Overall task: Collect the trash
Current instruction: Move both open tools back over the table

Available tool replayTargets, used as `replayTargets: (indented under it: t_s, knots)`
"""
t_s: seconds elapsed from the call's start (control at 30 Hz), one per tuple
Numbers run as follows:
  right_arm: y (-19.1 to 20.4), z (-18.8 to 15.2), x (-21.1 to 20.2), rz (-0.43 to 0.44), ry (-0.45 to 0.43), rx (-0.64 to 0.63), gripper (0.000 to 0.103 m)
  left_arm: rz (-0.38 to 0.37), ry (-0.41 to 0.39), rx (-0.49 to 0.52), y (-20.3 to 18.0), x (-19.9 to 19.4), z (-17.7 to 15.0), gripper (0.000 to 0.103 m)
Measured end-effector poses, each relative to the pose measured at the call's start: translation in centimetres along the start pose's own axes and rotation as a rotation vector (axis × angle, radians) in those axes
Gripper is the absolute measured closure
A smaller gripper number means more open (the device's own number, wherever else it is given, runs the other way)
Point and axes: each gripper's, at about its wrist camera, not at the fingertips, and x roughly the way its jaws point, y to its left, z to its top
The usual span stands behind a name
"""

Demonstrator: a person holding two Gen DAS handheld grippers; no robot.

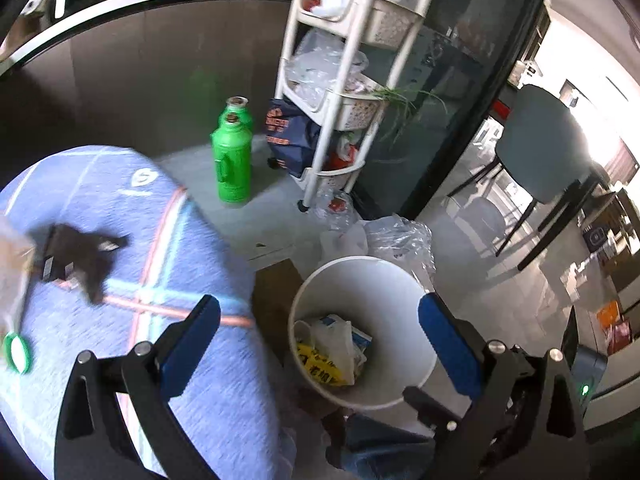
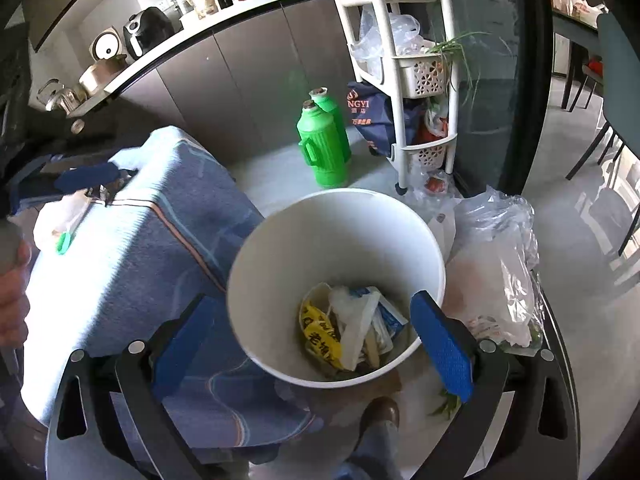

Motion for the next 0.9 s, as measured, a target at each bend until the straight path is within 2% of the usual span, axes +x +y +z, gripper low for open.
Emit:
replayTargets:
  t_s: [0.3,0.53,0.9]
  knots:
    - [5.1,1.3,-3.8,0.025,-0.056,-0.087,0.008,0.093,-0.062,-0.082,3.8,-7.5,-1.9,0.004]
    - [10.5,2.0,-6.7,0.066,-0.097,-0.184,0.008,0.140,-0.104,-0.158,7.2,-12.6,-3.3,0.004]
    - [18.2,2.3,-8.4,0.123,-0.113,-0.328,0.008,0.241,-0.167,-0.314,15.5,-19.2,-7.3,0.004]
